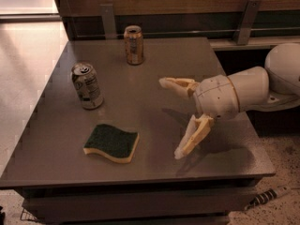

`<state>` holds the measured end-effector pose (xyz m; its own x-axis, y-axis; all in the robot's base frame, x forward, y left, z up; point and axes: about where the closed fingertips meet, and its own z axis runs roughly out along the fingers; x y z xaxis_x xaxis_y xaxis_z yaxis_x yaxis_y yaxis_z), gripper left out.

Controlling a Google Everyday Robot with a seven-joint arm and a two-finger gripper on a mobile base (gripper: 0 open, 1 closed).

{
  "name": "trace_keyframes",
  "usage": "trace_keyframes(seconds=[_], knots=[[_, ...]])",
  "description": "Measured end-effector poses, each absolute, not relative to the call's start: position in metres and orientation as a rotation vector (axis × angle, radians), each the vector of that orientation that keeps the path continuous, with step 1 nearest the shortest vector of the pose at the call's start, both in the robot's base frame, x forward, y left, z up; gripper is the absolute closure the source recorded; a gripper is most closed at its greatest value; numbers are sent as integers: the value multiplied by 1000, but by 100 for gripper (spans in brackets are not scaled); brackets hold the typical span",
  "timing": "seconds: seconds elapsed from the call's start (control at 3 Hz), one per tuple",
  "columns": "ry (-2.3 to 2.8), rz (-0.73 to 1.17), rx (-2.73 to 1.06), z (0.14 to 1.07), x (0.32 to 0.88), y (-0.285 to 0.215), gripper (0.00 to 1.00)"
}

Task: Move sponge near orange can

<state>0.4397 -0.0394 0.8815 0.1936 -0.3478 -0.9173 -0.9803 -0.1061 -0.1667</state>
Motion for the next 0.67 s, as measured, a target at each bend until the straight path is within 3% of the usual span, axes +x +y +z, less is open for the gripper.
trace_keyframes(seconds=[0.67], knots=[[1358, 962, -1575, 842, 446, -16, 0]])
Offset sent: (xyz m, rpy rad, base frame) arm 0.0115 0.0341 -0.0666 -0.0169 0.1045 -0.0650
